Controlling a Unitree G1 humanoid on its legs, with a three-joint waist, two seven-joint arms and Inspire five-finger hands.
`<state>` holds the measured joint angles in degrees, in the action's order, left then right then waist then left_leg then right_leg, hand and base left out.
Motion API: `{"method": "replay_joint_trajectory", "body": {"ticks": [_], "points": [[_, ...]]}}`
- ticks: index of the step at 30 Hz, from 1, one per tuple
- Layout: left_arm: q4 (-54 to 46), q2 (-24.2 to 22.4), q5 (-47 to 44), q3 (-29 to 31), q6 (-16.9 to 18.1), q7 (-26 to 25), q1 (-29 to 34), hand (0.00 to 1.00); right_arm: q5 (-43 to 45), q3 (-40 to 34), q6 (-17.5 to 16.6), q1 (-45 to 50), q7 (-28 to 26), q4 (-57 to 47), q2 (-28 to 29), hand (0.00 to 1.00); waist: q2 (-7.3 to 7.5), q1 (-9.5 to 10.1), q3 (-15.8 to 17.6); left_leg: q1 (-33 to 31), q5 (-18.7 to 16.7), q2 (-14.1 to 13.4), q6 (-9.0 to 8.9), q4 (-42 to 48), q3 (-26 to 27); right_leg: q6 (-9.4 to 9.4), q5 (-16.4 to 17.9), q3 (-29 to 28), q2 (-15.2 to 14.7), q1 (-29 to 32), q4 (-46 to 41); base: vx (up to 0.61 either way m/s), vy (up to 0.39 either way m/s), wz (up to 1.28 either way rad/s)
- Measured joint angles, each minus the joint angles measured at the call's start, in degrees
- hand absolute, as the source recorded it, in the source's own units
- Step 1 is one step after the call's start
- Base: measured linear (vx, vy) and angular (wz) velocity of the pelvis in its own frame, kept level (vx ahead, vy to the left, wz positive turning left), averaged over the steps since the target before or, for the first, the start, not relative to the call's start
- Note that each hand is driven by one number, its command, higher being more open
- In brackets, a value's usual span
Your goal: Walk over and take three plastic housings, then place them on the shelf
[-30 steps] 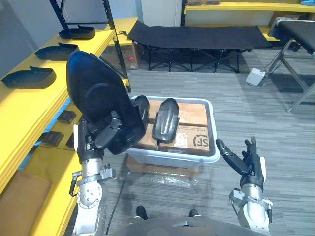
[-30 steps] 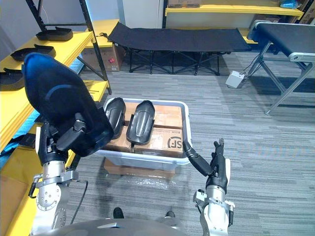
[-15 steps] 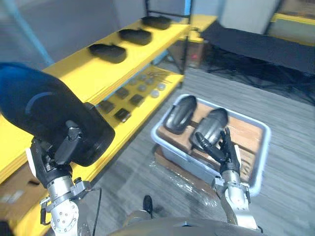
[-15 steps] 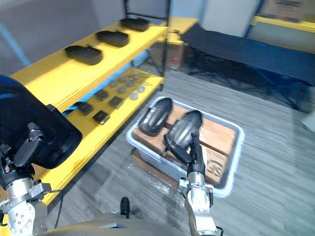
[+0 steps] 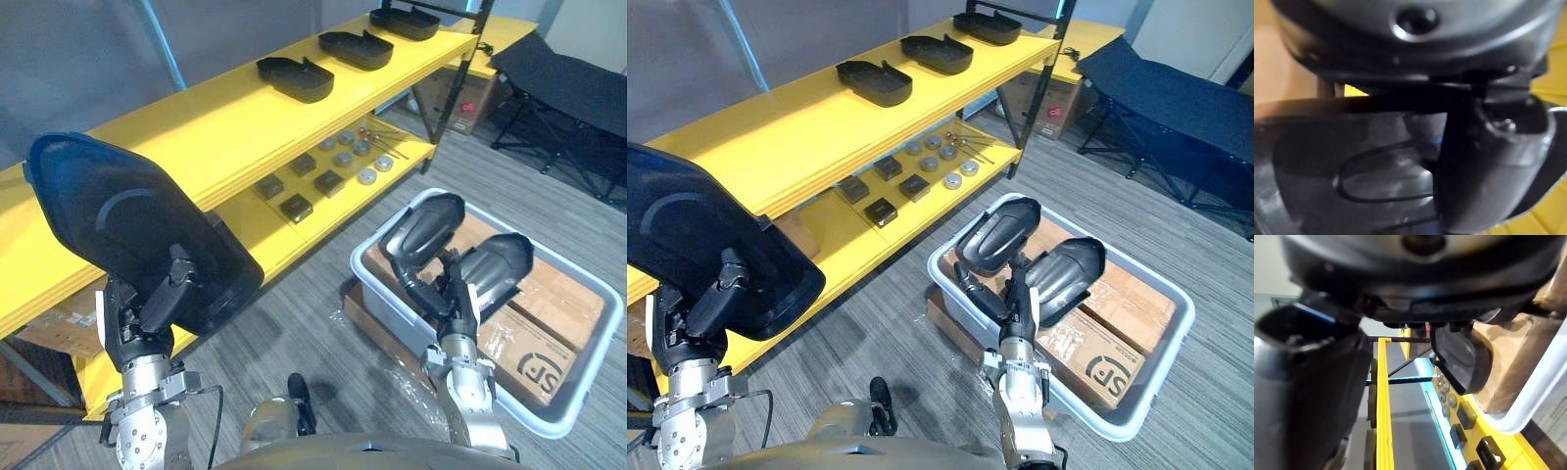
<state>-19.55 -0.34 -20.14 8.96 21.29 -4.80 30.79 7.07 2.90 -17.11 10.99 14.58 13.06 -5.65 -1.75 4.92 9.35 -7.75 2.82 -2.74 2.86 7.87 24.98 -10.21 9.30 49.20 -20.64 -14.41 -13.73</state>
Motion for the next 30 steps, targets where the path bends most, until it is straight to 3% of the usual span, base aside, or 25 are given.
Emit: {"method": "replay_joint_trajectory", "body": {"ticks": [2, 3, 4, 5, 6, 7, 9, 12, 17, 20, 21, 22, 24, 25, 28, 30], "points": [[-0.05, 0.11, 0.23, 0.19, 0.0, 0.63, -0.74, 0.0, -0.01, -0.28, -0.16, -0.75, 0.61, 0.02, 0.23, 1.0, 1.16, 0.54, 0.5, 0.07, -1.27, 2.51, 0.72, -0.06, -1.16, 4.11, 2.31, 0.59, -2.46, -0.42, -3.69, 0.09, 0.077, 0.56], [-0.19, 0.22, 0.77, 0.3, -0.02, 1.05, -1.34, 0.0, 0.01, -0.78, -0.29, -0.65, 0.64, 0.02, 0.12, 1.0, 1.33, 0.29, 1.04, 0.1, -2.59, 3.41, 1.58, 1.35, -3.03, 10.88, 1.37, -4.27, -2.7, 0.12, -7.43, 0.13, 0.11, 1.1], [-0.3, 0.52, 2.92, 0.37, 0.05, 1.34, -1.97, 0.0, 0.03, -1.63, -0.29, -0.16, 0.59, 0.05, -0.24, 1.0, 0.8, -0.63, 0.76, 0.05, -3.21, 4.44, 2.4, 1.72, -6.9, 11.84, -2.71, -15.05, -2.67, 3.4, -13.86, 0.14, 0.127, 1.35], [-0.3, 0.99, 3.5, 0.34, 0.07, 1.38, -2.62, 0.0, 0.03, -2.35, -0.29, -0.07, 0.59, -0.05, -0.18, 1.0, 0.32, -1.18, 0.35, 0.17, -3.18, 5.02, 2.45, 0.74, -8.93, 11.45, -4.54, -19.3, -2.34, 5.23, -17.06, 0.17, 0.132, 1.8], [-0.35, 2.34, 4.7, 0.49, 0.14, 1.15, -4.86, 0.0, -0.01, -3.13, -0.57, -0.06, 0.39, -0.78, -0.03, 1.0, 0.26, -2.73, 0.07, 0.19, -2.36, 5.49, 3.23, -1.51, -13.53, 8.67, -1.53, -24.83, 0.98, 7.82, -19.71, 0.14, 0.062, 1.57], [-0.35, 2.79, 4.96, 0.67, 0.16, 1.0, -6.0, 0.0, -0.04, -3.48, -0.96, -0.03, 0.02, -1.23, -0.1, 1.0, 0.56, -3.04, 0.13, 0.36, -1.58, 5.93, 3.57, -2.92, -15.14, 8.07, 0.77, -26.14, 2.73, 9.13, -19.85, 0.2, 0.034, 1.68], [0.34, 3.27, 4.97, 1.85, 0.24, -0.02, -8.47, 0.0, -0.11, -4.74, -1.55, -0.83, -1.76, -2.58, -0.22, 1.0, 1.48, -2.74, 0.64, 2.76, 0.03, 7.49, 3.94, -6.66, -18.28, 9.06, 5.91, -27.44, 6.43, 13.77, -16.81, 0.2, 0.01, 0.9], [1.07, 3.58, 4.94, 0.69, 0.23, -1.09, -8.46, 0.0, 0.01, -5.79, -2.4, -0.64, -3.3, -4.61, -0.28, 1.0, 0.82, -2.09, 0.72, 5.56, -1.9, 7.67, 3.04, -6.25, -20.53, 9.29, 6.42, -30.24, 9.22, 19.26, -13.6, 0.24, 0.013, 0.37], [1.36, 3.56, 4.81, -4.02, 0.24, -0.23, -8.18, 0.0, 0.11, -5.62, -3.86, 4.81, -4.81, -12.59, -0.13, 1.0, 1.6, -3.98, 0.27, 9.06, -6.4, 7.1, 1.34, -0.91, -24.08, 6.65, 4.29, -37.18, 11.01, 24.37, -9.98, 0.3, -0.045, 0.7], [1.27, 3.59, 4.84, -5.81, 0.27, 0.88, -8.12, 0.0, 0.12, -4.61, -4.95, 6.51, -5.15, -15.99, -0.06, 1.0, 4.23, -4.14, -1.35, 9.27, -9.87, 7.86, 0.5, 1.49, -23.75, 8.19, -1.11, -38.32, 10.87, 23.74, -5.76, 0.24, -0.149, 0.45], [1.27, 3.57, 4.81, -5.88, 0.26, 1.1, -8.07, 0.0, 0.07, -3.84, -5.08, 6.5, -5.0, -16.58, 0.03, 1.0, 5.97, -3.62, -2.38, 9.0, -12.16, 8.45, -0.22, 3.08, -23.56, 9.35, -4.59, -38.14, 10.83, 22.12, -3.38, 0.24, -0.237, 0.15], [1.53, 2.45, 4.73, -6.19, 0.02, 1.2, -7.85, 0.0, 0.06, -3.82, -5.09, 6.11, -4.72, -16.56, -0.33, 1.0, 5.13, -3.44, -2.93, 8.78, -15.27, 6.55, -1.43, 6.1, -23.36, 7.84, -5.37, -36.86, 12.21, 20.19, -2.02, 0.27, -0.269, 0.13], [1.18, 1.78, 4.53, -6.94, 0.08, 1.93, -7.3, 0.0, 0.08, -3.92, -5.92, 5.89, -3.65, -16.8, -0.32, 1.0, 2.9, -2.99, -3.74, 8.05, -17.83, 3.34, -2.09, 9.26, -21.25, 8.7, -4.92, -36.09, 14.75, 18.79, -0.17, 0.25, -0.199, 0.05], [1.17, 1.49, 4.54, -7.18, 0.08, 2.32, -7.4, 0.0, 0.11, -4.22, -6.23, 5.8, -3.15, -16.84, -0.38, 1.0, 1.81, -3.21, -4.02, 8.02, -18.1, 1.78, -2.42, 9.98, -19.61, 9.41, -4.48, -35.4, 15.59, 18.06, 0.11, 0.21, -0.122, 0.07], [1.17, 1.14, 4.55, -8.63, 0.08, 2.42, -7.84, 0.0, 0.47, -5.79, -6.3, 6.14, -2.77, -16.96, -0.34, 1.0, 0.63, -3.42, -4.17, 7.9, -17.92, -0.01, -2.55, 13.49, -17.32, 10.18, -3.08, -34.7, 16.77, 16.03, 0.9, 0.17, -0.102, 0.13], [1.19, 1.11, 4.56, -9.76, 0.08, 2.37, -8.19, 0.0, 1.38, -7.5, -6.72, 6.72, -2.73, -17.85, -0.44, 1.0, -0.12, -3.65, -2.87, 2.81, -17.15, -2.55, -3.69, 29.62, -16.0, 10.46, -2.13, -33.97, 17.1, 12.19, 1.98, 0.14, -0.056, 0.08]]}}
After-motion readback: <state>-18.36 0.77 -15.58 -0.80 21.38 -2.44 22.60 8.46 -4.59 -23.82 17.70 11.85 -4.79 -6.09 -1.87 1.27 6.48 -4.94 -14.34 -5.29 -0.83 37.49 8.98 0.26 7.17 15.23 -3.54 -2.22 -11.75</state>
